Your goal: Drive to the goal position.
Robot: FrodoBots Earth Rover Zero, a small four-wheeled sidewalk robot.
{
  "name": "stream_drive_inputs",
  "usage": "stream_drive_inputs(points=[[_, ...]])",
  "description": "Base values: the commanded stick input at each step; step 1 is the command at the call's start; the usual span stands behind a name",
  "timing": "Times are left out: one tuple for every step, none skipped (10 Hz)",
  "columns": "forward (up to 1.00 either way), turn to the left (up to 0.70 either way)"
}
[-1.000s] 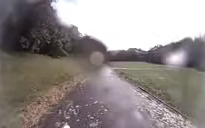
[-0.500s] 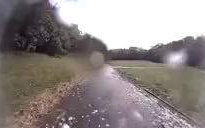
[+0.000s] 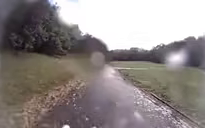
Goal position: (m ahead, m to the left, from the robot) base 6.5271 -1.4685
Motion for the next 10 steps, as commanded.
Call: stream_drive_inputs(points=[[0.70,0.00],[0.70,0.00],[0.70,0.00],[0.70,0.00],[0.70,0.00],[0.70,0.00],[0.70,0.00],[0.70,0.12],[0.70,0.33],[0.70,0.29]])
